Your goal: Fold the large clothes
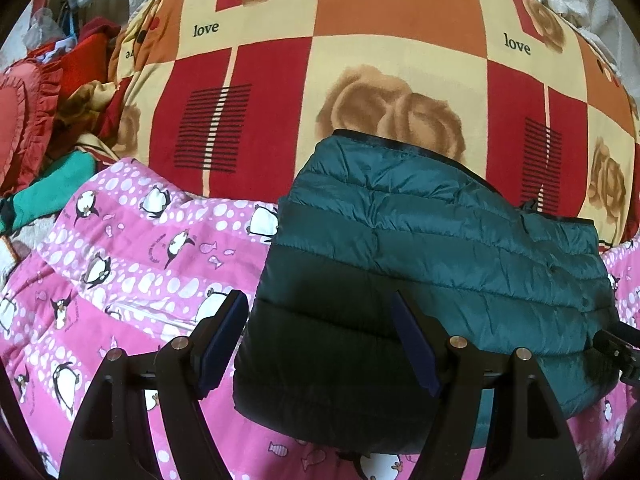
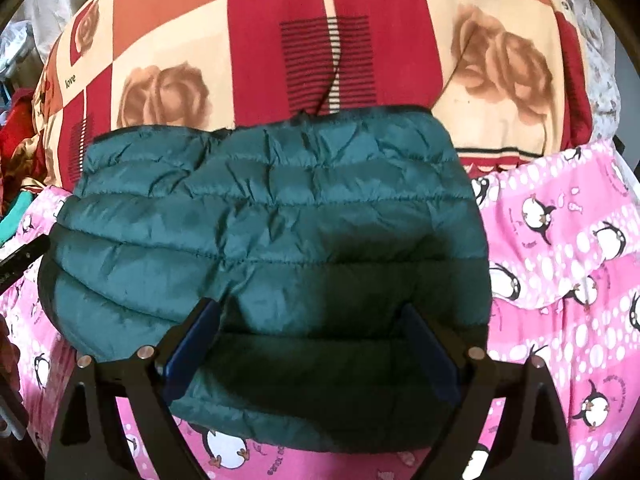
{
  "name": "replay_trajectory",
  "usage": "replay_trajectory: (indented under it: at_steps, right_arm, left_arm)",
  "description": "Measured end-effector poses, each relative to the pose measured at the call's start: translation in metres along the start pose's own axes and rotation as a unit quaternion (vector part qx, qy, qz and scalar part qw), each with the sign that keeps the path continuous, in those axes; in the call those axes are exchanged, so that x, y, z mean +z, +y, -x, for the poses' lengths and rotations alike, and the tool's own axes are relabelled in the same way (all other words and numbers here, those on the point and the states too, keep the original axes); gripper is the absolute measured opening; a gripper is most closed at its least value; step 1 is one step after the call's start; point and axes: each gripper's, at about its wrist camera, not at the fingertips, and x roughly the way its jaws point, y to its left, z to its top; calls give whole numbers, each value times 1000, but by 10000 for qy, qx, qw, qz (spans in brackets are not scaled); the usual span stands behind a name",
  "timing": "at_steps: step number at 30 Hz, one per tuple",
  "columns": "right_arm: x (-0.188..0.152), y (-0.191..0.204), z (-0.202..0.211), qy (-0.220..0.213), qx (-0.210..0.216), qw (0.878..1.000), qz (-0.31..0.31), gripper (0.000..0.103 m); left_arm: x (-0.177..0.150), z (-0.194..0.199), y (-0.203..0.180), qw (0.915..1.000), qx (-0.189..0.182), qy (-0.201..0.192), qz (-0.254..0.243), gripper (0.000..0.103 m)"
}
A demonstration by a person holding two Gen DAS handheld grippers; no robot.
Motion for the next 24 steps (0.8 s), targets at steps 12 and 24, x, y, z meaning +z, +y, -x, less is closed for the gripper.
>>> replay_trajectory:
  at_steps: [12, 24]
  right_arm:
    - [8, -22, 2, -62, -49, 9996, -259, 100]
    - [16, -93, -30, 186, 5, 9924, -1219, 103]
  left_arm:
    - [8, -15, 16, 9981, -398, 179, 443, 51]
    - [18, -67, 58, 9695, -1631, 788, 1650, 56]
